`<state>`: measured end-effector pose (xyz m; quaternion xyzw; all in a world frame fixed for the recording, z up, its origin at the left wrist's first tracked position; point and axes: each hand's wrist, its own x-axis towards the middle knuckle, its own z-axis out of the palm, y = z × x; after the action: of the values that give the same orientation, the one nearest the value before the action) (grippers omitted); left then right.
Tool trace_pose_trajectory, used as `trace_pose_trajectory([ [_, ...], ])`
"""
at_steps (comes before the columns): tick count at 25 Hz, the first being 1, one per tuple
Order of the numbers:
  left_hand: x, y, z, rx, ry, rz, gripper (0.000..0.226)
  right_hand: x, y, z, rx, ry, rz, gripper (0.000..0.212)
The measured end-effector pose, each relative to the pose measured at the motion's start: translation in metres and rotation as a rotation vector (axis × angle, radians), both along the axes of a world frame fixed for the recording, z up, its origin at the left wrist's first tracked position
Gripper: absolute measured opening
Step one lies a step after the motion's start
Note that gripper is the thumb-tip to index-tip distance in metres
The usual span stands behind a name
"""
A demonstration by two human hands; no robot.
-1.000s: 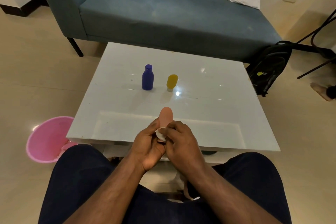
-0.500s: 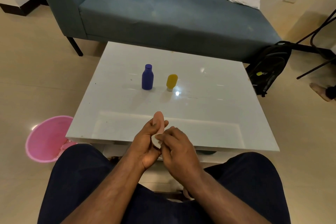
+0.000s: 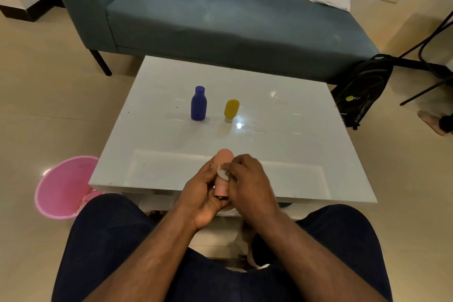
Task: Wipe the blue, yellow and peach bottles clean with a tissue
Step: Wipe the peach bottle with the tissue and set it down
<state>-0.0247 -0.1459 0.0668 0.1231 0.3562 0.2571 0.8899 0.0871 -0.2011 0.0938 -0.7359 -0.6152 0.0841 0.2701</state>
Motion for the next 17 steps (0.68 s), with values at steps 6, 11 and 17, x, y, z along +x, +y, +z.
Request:
trace_pose_trajectory([
  [6, -0.001, -0.002, 0.001, -0.001, 0.031, -0.04, 0.042, -0.003, 0.007, -0.003, -0.005, -0.023, -0.067, 0.024],
  [11, 0.001, -0.003, 0.004, 0.011, 0.04, -0.066, 0.035, 0.011, 0.011, 0.002, 0.015, -0.025, -0.053, 0.023],
  [17, -0.002, -0.006, 0.007, 0.085, 0.025, -0.09, 0.033, -0.003, 0.006, 0.002, 0.016, -0.021, -0.051, 0.026],
])
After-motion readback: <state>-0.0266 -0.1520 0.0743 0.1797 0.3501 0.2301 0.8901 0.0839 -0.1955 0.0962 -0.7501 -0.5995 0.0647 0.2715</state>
